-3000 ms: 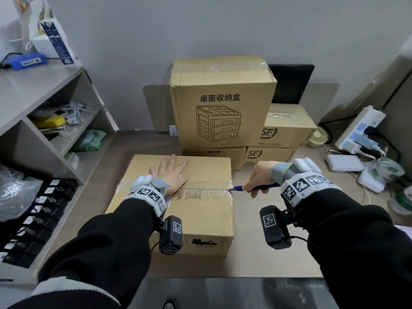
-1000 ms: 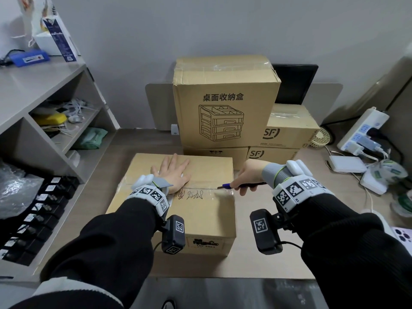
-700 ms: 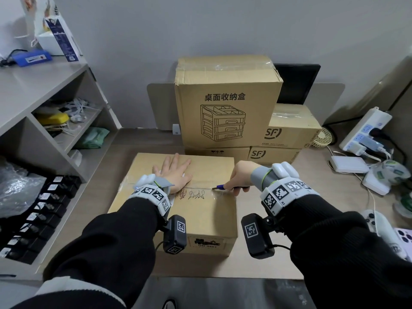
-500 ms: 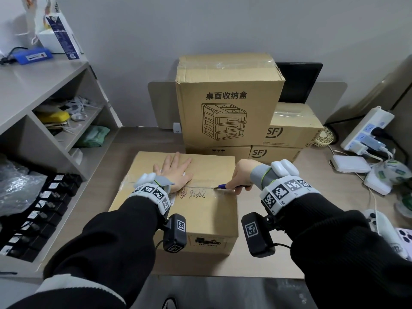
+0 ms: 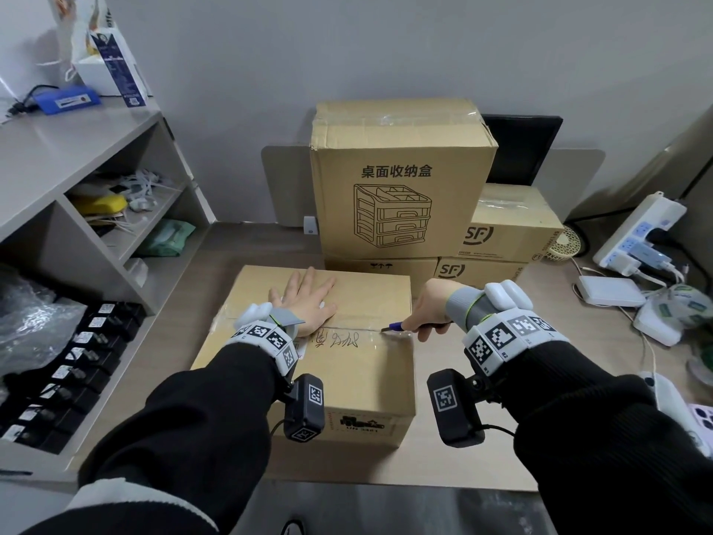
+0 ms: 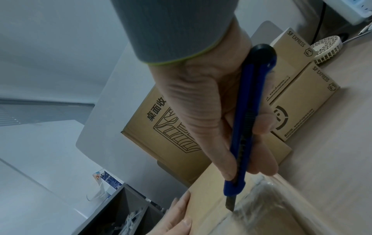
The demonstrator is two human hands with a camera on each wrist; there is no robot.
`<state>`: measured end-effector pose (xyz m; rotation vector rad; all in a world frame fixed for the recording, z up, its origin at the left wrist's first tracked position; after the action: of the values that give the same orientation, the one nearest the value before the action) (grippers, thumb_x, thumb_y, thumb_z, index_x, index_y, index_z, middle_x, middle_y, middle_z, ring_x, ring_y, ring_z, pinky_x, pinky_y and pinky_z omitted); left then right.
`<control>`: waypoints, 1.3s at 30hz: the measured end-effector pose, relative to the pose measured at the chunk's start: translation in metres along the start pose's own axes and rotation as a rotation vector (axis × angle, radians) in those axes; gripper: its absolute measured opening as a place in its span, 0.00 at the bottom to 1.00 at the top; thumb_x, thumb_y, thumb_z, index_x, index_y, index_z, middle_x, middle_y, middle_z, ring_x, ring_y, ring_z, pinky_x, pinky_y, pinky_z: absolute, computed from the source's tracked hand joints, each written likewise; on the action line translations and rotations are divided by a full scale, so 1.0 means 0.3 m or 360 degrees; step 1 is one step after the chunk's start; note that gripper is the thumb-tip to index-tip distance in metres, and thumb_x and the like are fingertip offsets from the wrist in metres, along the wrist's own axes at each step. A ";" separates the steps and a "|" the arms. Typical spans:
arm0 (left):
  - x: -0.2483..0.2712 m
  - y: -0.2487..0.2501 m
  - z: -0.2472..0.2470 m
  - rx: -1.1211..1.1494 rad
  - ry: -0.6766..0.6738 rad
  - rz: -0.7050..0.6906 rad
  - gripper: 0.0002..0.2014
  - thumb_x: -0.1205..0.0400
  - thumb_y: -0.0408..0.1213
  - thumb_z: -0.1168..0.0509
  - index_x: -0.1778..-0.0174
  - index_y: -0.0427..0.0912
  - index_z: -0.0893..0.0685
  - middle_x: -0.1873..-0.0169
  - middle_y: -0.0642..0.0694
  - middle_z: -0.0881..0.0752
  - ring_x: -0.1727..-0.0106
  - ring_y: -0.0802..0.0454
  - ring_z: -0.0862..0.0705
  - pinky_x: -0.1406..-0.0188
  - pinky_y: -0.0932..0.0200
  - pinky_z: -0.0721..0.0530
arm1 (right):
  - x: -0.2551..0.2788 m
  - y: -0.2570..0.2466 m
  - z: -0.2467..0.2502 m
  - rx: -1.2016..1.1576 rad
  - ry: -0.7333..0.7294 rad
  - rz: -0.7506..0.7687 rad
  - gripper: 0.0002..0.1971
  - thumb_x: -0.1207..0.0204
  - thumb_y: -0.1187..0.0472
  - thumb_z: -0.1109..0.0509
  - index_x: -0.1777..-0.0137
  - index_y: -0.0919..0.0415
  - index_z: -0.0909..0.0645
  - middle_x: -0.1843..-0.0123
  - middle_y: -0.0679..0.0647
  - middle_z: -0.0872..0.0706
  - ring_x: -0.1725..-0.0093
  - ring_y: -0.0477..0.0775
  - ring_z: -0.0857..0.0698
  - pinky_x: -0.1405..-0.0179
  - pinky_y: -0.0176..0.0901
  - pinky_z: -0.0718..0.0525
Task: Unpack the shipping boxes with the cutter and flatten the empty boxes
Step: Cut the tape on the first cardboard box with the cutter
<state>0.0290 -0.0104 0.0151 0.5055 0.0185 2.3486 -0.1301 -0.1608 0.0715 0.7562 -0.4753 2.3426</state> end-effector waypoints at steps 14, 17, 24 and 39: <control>0.088 0.074 0.058 0.0614 -0.0224 -0.0268 0.06 0.29 0.55 0.29 0.61 0.60 0.15 0.55 0.51 0.10 0.47 0.49 0.14 0.39 0.47 0.18 | -0.041 -0.105 0.015 -0.0176 0.0300 0.0182 0.08 0.23 0.52 0.37 0.58 0.55 0.23 0.64 0.51 0.22 0.62 0.55 0.22 0.70 0.39 0.28; 0.135 0.081 0.052 0.0473 -0.0189 -0.0321 0.21 0.35 0.57 0.23 0.49 0.54 0.13 0.52 0.50 0.15 0.47 0.51 0.18 0.40 0.54 0.19 | -0.057 -0.121 0.006 -0.0105 0.0300 0.0151 0.08 0.21 0.56 0.38 0.60 0.58 0.25 0.68 0.51 0.25 0.66 0.55 0.23 0.75 0.38 0.32; 0.187 0.112 0.029 -0.0017 -0.0130 -0.0339 0.40 0.48 0.62 0.19 0.44 0.54 0.26 0.47 0.54 0.29 0.43 0.51 0.33 0.40 0.52 0.25 | -0.061 -0.119 -0.002 -0.0158 0.0310 0.0089 0.04 0.23 0.62 0.37 0.51 0.60 0.22 0.65 0.53 0.23 0.60 0.59 0.22 0.71 0.39 0.30; 0.282 0.037 0.349 -0.0341 0.0381 -0.0355 0.27 0.41 0.53 0.21 0.71 0.47 0.35 0.74 0.53 0.24 0.67 0.51 0.25 0.75 0.59 0.36 | -0.021 -0.158 0.029 -0.0565 0.0200 0.0323 0.14 0.21 0.56 0.33 0.38 0.56 0.20 0.73 0.48 0.21 0.76 0.48 0.28 0.79 0.34 0.33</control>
<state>0.0037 0.0239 0.1434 0.1094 -0.0618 2.1470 -0.0913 -0.1329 0.0810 0.4071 -0.9176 2.3766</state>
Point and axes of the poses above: each hand's wrist, its own x-axis away from the middle knuckle, its own z-axis out of the back of the hand, y = z × x, the point moved 9 cm from there along -x, towards the middle knuckle
